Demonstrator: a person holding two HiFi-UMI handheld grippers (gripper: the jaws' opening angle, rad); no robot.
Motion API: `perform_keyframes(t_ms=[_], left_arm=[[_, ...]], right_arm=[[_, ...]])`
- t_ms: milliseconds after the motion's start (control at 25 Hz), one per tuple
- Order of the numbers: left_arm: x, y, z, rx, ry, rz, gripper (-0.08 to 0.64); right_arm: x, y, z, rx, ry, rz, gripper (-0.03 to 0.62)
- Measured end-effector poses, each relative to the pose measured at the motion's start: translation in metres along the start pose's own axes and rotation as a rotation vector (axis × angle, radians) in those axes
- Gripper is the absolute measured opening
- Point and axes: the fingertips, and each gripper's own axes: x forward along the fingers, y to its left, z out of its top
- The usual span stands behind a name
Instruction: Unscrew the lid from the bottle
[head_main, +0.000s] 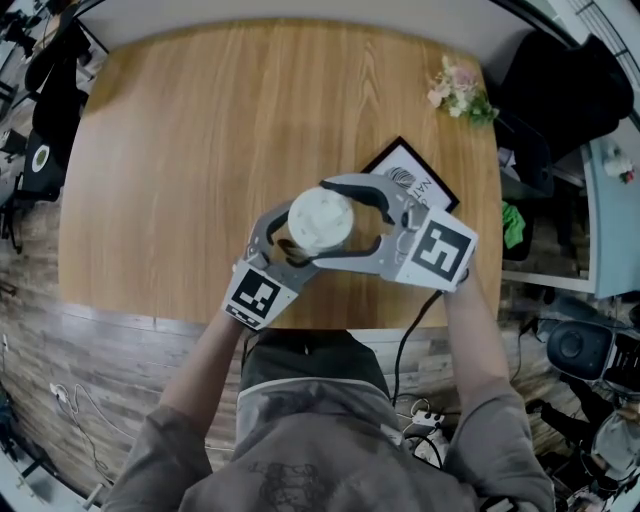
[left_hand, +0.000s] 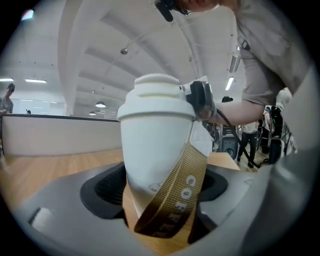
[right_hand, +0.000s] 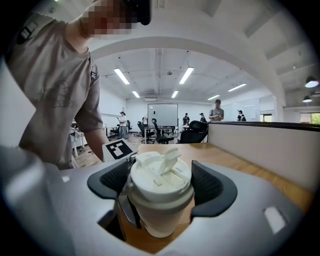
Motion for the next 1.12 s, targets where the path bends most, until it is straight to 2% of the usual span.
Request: perform_keyframes(t_ms=[120,160,200,280,360,480,720,760,880,1000,1120], left_arm=[[0.001,0.001,0.0,-0.009,-0.004,0.008,0.374],[0.001,0.001,0.0,-0.011,-0.005,0.011,0.374],[0.001,0.0,-0.001,-0.013,-0.006,0.016,0.374],[0.001,0.0,-0.001,-0.016,-0.007,0.025,0.374],[0.001,0.0,-0.001,-0.019,-0.009,0.034,0.374],[0.001,0.0,0.0,-0.026,-0.012,0.054,0.374],[0.001,-0.001,-0.001,-0.075,0.0,0.088,0.373],[0.001,-0.001,0.0,-0.067,-0.004,0.085,0.373],[0.002,-0.001,0.0,-0.051,-0.007,0.07,0.373],[0.002,-0.002,-0.002,-0.063,-0.004,0.048,0.373],[0.001,-0.004,-0.001,-0.068,-0.008,0.003,0.373]], right_arm=[[-0.003,-0.009,0.003,0.126,-0.071,-0.125,0.428],[-0.005,-0.012,0.006,0.16,-0.112,-0.192,0.479],[-0.009,-0.014,0.008,0.175,-0.149,-0.278,0.505],[-0.016,-0.018,0.011,0.171,-0.197,-0.465,0.518],[-0.019,-0.017,0.008,0.173,-0.189,-0.609,0.522],[-0.011,-0.015,-0.003,0.188,-0.12,-0.715,0.522],[0.002,-0.022,-0.013,0.253,-0.087,-0.753,0.505],[0.002,-0.023,-0.013,0.25,-0.083,-0.753,0.475],[0.002,-0.023,-0.014,0.239,-0.075,-0.722,0.471],[0.005,-0.02,-0.013,0.239,-0.091,-0.612,0.471],[0.006,-0.015,-0.011,0.213,-0.109,-0.41,0.471]])
